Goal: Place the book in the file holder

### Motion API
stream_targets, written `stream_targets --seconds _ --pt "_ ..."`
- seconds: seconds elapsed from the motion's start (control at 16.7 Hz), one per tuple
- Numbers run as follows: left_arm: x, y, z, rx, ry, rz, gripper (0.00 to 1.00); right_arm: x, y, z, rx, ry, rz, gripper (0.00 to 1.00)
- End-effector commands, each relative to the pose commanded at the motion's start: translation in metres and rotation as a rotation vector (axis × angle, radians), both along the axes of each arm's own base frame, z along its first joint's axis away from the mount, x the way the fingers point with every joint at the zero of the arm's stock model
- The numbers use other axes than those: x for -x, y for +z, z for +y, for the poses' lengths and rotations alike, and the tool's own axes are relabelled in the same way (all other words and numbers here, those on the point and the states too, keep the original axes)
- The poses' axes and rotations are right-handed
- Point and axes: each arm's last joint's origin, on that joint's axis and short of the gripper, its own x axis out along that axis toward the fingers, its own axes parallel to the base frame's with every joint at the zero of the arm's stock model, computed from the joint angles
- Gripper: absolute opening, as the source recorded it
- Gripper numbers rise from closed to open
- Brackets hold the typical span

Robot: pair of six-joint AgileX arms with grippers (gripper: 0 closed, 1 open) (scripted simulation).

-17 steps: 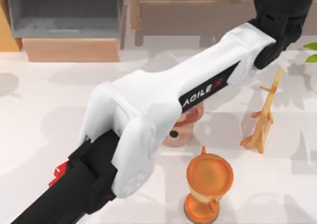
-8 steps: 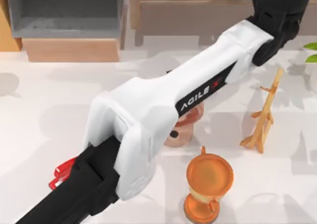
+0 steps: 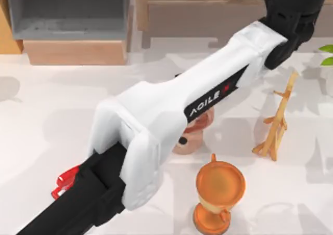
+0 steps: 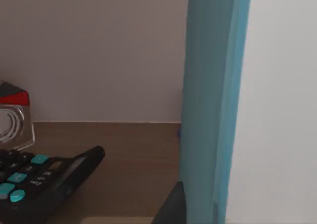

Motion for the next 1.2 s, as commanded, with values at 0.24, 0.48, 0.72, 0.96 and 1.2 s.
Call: stream_targets --seconds 0.24,0.48,0.72,0.96,1.2 --pt "0.000 0.000 0.000 0.000 0.000 0.000 0.10 0.000 0.000 0.000 0.000 0.000 0.000 1.00" --pt "0.000 0.000 0.000 0.000 0.000 0.000 0.00 0.000 0.000 0.000 0.000 0.000 0.000 1.00" --pt "0.000 0.000 0.000 0.000 0.000 0.000 0.00 0.000 0.000 0.000 0.000 0.000 0.000 1.00" --pt "0.003 0.004 -0.002 -0.001 -0.005 0.000 0.00 0.000 0.000 0.000 0.000 0.000 0.000 1.00" --pt "0.004 0.012 0.000 -0.001 -0.005 -0.001 0.00 0.000 0.000 0.000 0.000 0.000 0.000 1.00"
